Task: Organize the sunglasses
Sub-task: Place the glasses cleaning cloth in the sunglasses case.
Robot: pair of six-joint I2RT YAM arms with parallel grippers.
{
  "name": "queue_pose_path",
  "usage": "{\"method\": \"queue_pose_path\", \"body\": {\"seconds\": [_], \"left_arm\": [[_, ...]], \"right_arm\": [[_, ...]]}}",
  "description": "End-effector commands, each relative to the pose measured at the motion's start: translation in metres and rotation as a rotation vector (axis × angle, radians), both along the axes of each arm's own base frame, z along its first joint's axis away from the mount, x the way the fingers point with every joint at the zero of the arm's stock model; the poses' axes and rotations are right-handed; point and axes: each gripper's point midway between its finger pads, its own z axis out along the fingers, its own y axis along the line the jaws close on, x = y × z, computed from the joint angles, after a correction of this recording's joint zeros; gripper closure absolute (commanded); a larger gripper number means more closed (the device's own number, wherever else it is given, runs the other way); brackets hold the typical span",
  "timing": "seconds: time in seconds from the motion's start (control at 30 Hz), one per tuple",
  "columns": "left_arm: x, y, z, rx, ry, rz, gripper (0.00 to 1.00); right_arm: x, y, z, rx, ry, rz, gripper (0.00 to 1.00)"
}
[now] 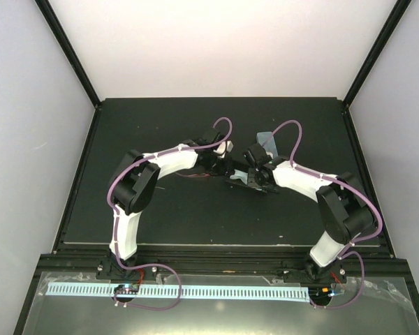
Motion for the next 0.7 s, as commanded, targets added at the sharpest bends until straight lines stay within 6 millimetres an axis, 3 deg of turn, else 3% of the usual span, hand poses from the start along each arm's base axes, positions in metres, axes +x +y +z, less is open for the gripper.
{"method": "queue_pose_path", "body": {"seconds": [0.0, 0.2, 0.4, 0.53, 0.67], "left_arm": [[0.011, 0.004, 0.015, 0.008, -0.034, 0.011, 0.8], [0.014, 0.007, 0.034, -0.012, -0.066, 0.01, 0.77], [0.014, 0.012, 0.054, -0.041, -0.097, 0.016, 0.77], [0.012, 0.02, 0.063, -0.069, -0.116, 0.036, 0.77], [0.012, 0.036, 0.063, -0.083, -0.125, 0.083, 0.77]], "right_arm": [[0.004, -0.003, -0.003, -0.023, 0.001, -0.006, 0.92], [0.006, -0.005, 0.011, -0.027, -0.021, 0.007, 0.8], [0.011, -0.003, 0.044, 0.001, -0.081, 0.043, 0.64], [0.013, 0.022, 0.054, 0.102, -0.078, 0.207, 0.56], [0.015, 0.049, 0.046, 0.215, -0.043, 0.351, 0.47]]}}
